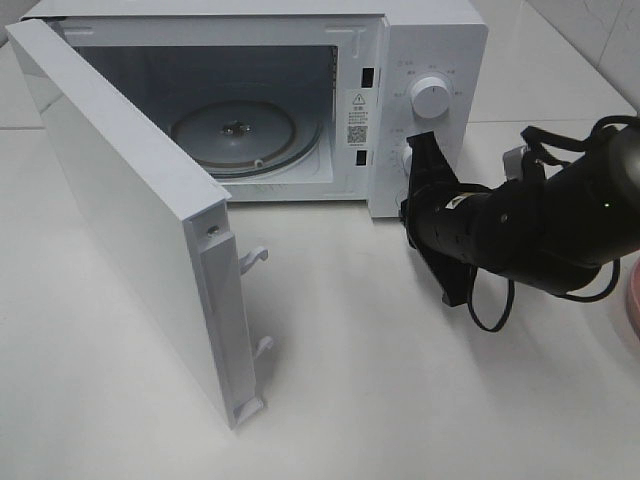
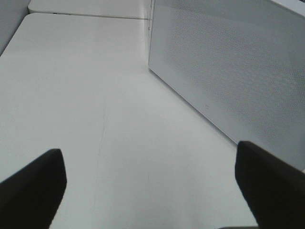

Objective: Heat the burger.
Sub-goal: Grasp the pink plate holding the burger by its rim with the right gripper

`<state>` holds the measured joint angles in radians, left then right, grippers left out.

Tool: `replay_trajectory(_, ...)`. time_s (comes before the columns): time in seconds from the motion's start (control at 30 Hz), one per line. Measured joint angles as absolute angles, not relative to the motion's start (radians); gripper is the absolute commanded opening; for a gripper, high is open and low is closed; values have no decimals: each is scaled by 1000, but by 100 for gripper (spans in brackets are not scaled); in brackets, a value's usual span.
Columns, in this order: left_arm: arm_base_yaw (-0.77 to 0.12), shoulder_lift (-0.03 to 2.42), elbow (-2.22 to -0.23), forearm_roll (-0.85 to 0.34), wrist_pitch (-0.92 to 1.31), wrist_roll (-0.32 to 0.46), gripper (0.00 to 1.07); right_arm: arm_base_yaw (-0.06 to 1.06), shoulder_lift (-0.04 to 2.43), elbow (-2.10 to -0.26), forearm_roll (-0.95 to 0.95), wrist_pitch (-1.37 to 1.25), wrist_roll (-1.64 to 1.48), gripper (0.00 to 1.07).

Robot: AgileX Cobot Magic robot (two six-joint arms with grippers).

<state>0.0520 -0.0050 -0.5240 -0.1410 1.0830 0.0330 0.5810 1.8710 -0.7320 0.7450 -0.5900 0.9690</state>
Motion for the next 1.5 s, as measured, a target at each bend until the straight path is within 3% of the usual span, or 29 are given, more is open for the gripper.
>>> replay_trajectory(0.6, 52, -5, -524, -141, 1083, 33, 90, 456, 1607, -715, 712, 21, 96, 3)
replay_trajectory(0.8, 52, -5, -524, -141, 1083, 33, 90, 408, 1555, -715, 606, 141, 41, 4)
replay_trajectory(1.23, 52, -5, -524, -141, 1083, 33, 90, 345, 1397, -715, 164, 424, 51, 8)
replay_trajectory(1.5, 52, -5, -524, -141, 1083, 33, 90, 323, 1343, -715, 100, 550, 50, 11)
